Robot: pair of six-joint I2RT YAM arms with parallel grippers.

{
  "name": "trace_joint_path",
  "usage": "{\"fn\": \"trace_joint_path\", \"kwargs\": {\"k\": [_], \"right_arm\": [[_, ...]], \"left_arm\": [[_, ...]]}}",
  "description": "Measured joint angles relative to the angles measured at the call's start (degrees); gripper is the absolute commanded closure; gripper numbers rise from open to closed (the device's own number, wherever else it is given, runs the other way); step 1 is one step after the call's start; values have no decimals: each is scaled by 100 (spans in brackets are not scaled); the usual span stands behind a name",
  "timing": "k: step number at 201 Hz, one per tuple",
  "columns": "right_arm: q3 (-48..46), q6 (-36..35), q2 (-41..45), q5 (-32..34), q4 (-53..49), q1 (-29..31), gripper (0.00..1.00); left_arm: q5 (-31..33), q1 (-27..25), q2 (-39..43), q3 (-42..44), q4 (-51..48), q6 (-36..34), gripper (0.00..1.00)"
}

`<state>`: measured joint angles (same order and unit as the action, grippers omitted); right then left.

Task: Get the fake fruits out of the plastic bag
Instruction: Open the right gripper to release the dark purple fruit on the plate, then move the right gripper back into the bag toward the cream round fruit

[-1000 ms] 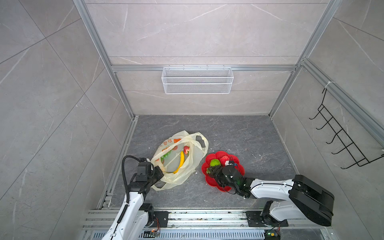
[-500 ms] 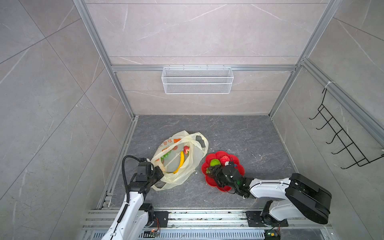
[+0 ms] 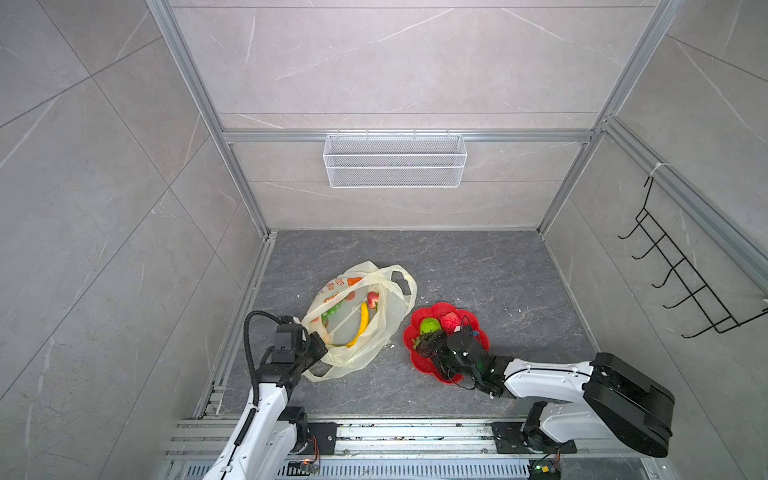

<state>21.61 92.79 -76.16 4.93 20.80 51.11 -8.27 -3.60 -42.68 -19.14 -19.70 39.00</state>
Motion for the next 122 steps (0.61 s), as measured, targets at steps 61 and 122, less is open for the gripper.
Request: {"fn": "trace_joint_path", "kwargs": {"k": [61,122], "right_arm": [[98,-271,699,442,-1121,98,16],[1633,-1355,1298,1921,-2824,1067,19]], "left_arm": [[0,0,0,0,0,0,97],[85,0,144,2,-125,26,94]]}}
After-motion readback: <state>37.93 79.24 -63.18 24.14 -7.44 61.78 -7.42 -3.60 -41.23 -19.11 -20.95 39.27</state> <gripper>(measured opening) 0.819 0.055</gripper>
